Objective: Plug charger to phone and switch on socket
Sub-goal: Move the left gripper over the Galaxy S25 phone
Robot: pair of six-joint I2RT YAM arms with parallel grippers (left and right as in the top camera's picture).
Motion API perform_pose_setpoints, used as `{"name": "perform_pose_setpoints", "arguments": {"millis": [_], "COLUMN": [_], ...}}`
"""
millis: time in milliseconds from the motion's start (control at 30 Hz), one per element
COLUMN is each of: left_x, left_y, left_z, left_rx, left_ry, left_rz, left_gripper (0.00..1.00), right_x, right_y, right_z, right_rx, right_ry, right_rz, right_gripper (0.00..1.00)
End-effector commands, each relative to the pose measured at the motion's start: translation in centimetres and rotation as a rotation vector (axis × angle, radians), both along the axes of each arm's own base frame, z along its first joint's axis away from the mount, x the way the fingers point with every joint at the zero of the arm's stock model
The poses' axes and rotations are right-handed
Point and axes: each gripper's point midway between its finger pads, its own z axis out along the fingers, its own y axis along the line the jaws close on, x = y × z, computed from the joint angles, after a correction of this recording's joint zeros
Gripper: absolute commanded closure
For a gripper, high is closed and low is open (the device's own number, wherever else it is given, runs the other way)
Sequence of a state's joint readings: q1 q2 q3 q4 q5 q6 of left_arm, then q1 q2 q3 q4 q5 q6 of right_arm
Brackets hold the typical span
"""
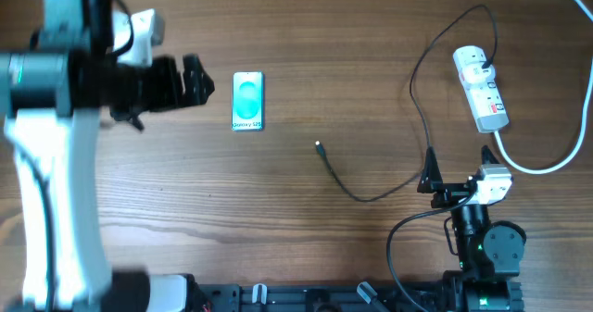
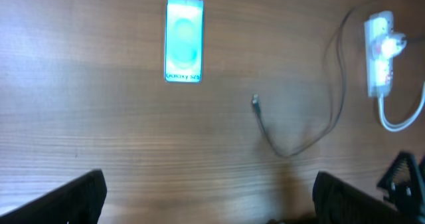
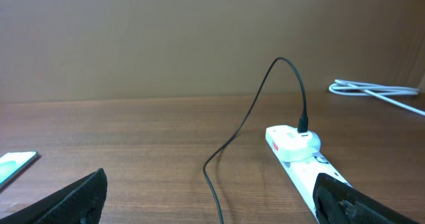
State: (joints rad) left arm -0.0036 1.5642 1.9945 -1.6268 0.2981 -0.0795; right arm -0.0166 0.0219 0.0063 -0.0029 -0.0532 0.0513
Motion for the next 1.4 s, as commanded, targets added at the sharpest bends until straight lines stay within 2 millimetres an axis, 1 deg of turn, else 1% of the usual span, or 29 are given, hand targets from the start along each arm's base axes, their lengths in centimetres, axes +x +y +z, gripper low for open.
{"name": "perform_pose_setpoints", "arguments": {"millis": [0,33,100,133,167,200,233,267,300,333,400,467,500,567,600,633,667,700,733,767,800,833,867,967,1067,1100,1167,1233,1367], "left_x": [3.1,4.8,6.3,8.0,8.6,8.9,9.1,9.1,9.2,9.2,9.4,9.6,9.4,9.6,10.2,10.6,10.8,10.9,10.9,10.8,10.7,10.6,10.5,10.4,11.0,11.1,11.2,10.9,10.4], "left_y": [0.2,0.2,0.1,-0.1,0.0,-0.1,-0.5,-0.7,-1.0,-1.4,-2.5,-4.2,-4.8,-5.5,-6.0,-6.1,-6.2,-6.2,-6.4,-6.3,-6.1,-5.7,-5.4,-5.6,-5.1,-4.9,-4.9,-4.9,-5.4], "left_z": [-3.4,-5.5,-7.3,-8.5,-9.3,-9.9,-10.9,-11.4,-11.9,-12.6,-13.9,-15.5,-15.8,-15.7,-15.6,-15.6,-15.8,-16.1,-16.5,-17.4,-18.7,-19.8,-21.3,-24.0,-25.7,-26.4,-27.2,-28.9,-30.4], "left_rx": [0.005,0.005,0.002,-0.009,-0.004,-0.015,-0.018,-0.017,-0.016,-0.015,-0.010,-0.003,-0.001,0.000,-0.003,-0.003,-0.003,-0.004,-0.003,0.005,0.032,0.059,0.086,0.088,0.118,0.124,0.119,0.123,0.132], "left_ry": [0.143,0.189,0.211,0.201,0.210,0.223,0.251,0.266,0.278,0.298,0.320,0.319,0.322,0.304,0.274,0.258,0.253,0.258,0.273,0.301,0.334,0.358,0.384,0.388,0.359,0.356,0.354,0.351,0.344], "left_rz": [-0.012,-0.013,-0.013,-0.017,-0.015,-0.018,-0.027,-0.032,-0.039,-0.048,-0.075,-0.116,-0.131,-0.148,-0.157,-0.159,-0.160,-0.157,-0.153,-0.129,-0.102,-0.081,-0.057,-0.062,-0.048,-0.016,0.008,0.021,0.006], "left_gripper": [0.00,0.00,0.00,0.00,0.00,0.20,0.55,0.75,0.91,0.96,0.96,0.96,0.96,0.96,0.66,0.71,0.83,0.78,0.60,0.35,0.21,0.12,0.00,0.00,0.00,0.00,0.00,0.00,0.00], "right_x": [0.0,0.0,0.0,0.0,0.0,0.0,0.0,0.0,0.0,0.0,0.0,0.0,0.0,0.0,0.0,0.0,0.0,0.0,0.0,0.0,0.0,0.0,0.0,0.0,0.0,0.0,0.0,0.0,0.0], "right_y": [0.1,0.1,0.1,0.1,0.1,0.1,0.1,0.1,0.1,0.1,0.1,0.1,0.1,0.1,0.1,0.1,0.1,0.1,0.1,0.1,0.1,0.1,0.1,0.1,0.1,0.1,0.1,0.1,0.1], "right_z": [0.2,0.2,0.2,0.2,0.2,0.2,0.2,0.2,0.2,0.2,0.2,0.2,0.2,0.2,0.2,0.2,0.2,0.2,0.2,0.2,0.2,0.2,0.2,0.2,0.2,0.2,0.2,0.2,0.2], "right_rx": [0.008,0.008,0.008,0.008,0.008,0.008,0.008,0.008,0.008,0.008,0.008,0.008,0.008,0.008,0.008,0.008,0.008,0.008,0.008,0.008,0.008,0.008,0.008,0.008,0.008,0.008,0.008,0.008,0.008], "right_ry": [-0.010,-0.010,-0.010,-0.010,-0.010,-0.010,-0.010,-0.010,-0.010,-0.010,-0.010,-0.010,-0.010,-0.010,-0.010,-0.010,-0.010,-0.010,-0.010,-0.010,-0.010,-0.010,-0.010,-0.010,-0.010,-0.010,-0.010,-0.010,-0.010], "right_rz": [0.009,0.009,0.009,0.009,0.009,0.009,0.009,0.009,0.009,0.009,0.009,0.009,0.009,0.009,0.009,0.009,0.009,0.009,0.009,0.009,0.009,0.009,0.009,0.009,0.009,0.009,0.009,0.009,0.009], "right_gripper": [0.00,0.00,0.00,0.00,0.00,0.00,0.00,0.00,0.00,0.00,0.00,0.00,0.00,0.00,0.00,0.00,0.00,0.00,0.00,0.00,0.00,0.01,0.00,0.00,0.00,0.00,0.00,0.00,0.00]}}
